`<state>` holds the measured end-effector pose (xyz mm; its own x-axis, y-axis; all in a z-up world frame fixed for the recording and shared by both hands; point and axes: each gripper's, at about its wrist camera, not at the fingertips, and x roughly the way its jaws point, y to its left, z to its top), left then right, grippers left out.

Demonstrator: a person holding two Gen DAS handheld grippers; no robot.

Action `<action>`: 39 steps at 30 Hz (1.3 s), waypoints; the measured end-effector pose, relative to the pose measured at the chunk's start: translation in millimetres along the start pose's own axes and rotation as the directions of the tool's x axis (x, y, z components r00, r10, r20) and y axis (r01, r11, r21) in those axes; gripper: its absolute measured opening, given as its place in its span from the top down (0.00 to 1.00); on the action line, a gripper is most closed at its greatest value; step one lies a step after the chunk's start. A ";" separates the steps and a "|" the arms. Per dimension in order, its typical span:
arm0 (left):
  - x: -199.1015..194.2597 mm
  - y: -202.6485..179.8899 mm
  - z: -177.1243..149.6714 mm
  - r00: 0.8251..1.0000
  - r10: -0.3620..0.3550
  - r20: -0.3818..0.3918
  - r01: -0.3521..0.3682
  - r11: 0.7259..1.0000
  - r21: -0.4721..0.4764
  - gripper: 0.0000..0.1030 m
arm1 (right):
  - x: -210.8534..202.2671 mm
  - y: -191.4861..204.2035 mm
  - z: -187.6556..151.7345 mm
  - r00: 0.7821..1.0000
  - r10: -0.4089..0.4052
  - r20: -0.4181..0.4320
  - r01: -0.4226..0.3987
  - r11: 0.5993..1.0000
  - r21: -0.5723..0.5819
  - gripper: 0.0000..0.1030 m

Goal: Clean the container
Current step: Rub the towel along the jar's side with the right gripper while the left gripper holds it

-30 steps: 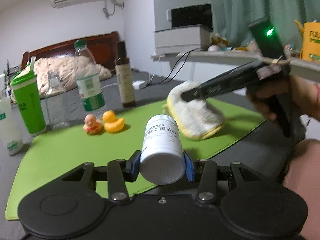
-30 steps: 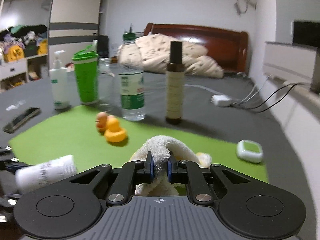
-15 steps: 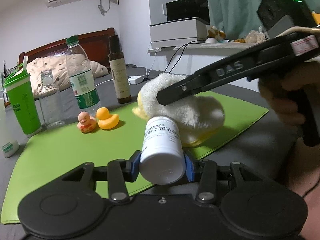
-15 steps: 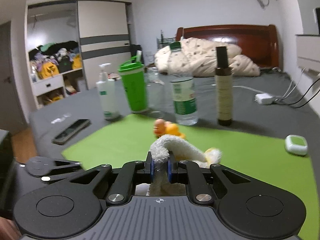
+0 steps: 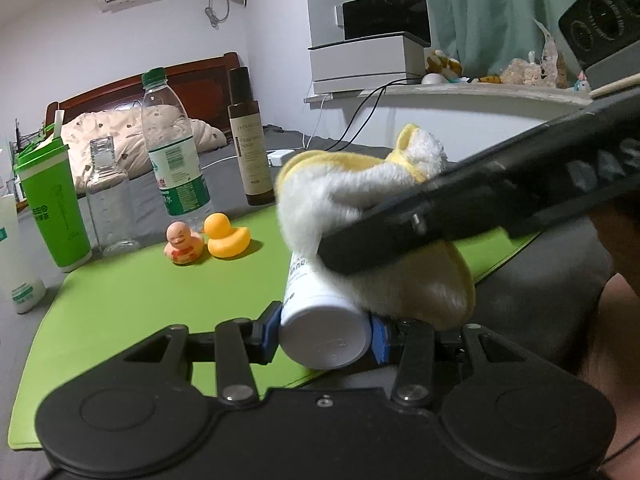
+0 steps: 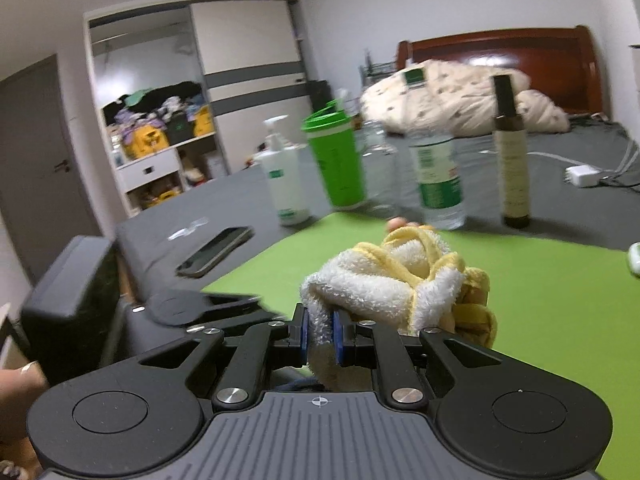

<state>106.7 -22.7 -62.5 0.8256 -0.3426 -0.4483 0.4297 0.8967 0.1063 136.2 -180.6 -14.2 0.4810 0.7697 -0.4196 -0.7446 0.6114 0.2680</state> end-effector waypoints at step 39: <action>-5.3 -6.6 -7.3 1.000 0.012 0.001 -0.012 1.000 0.024 0.59 | 12.7 -63.3 0.4 0.984 -0.176 0.015 0.174 0.980 0.094 0.88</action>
<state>96.8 -24.8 -67.3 0.8309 -0.3321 -0.4465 0.4287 0.8936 0.1330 189.7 -209.5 -36.1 0.6113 0.6528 -0.4474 -0.6028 0.7504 0.2712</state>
